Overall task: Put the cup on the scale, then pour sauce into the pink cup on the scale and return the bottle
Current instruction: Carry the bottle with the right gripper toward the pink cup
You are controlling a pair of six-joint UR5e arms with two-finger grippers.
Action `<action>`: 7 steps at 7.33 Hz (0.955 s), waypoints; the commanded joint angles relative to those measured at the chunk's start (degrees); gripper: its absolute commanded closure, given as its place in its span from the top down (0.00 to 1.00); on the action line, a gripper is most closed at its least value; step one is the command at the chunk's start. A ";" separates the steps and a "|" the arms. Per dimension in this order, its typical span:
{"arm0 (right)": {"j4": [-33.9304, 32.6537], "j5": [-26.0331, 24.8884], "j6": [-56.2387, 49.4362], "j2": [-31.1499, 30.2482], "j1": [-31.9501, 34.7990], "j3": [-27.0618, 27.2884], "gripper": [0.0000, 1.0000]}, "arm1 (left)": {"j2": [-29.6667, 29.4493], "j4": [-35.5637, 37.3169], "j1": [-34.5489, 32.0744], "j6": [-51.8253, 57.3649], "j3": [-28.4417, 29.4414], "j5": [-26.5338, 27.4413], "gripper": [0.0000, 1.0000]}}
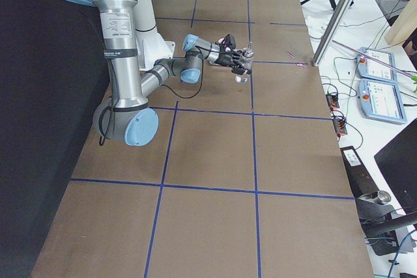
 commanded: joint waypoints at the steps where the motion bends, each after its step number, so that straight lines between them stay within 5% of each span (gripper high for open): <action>1: -0.62 -3.27 -13.37 1.23 -0.03 0.11 0.00 | 0.71 -0.20 -4.32 8.79 8.34 -7.32 1.00; 6: -1.06 -8.81 -31.59 6.85 -2.13 -4.18 0.00 | 1.33 -3.54 -4.33 8.20 11.90 -9.75 1.00; 7: -6.46 -15.00 -33.44 7.38 -5.19 -5.51 0.00 | 0.89 -3.54 -4.33 3.58 11.55 -8.45 1.00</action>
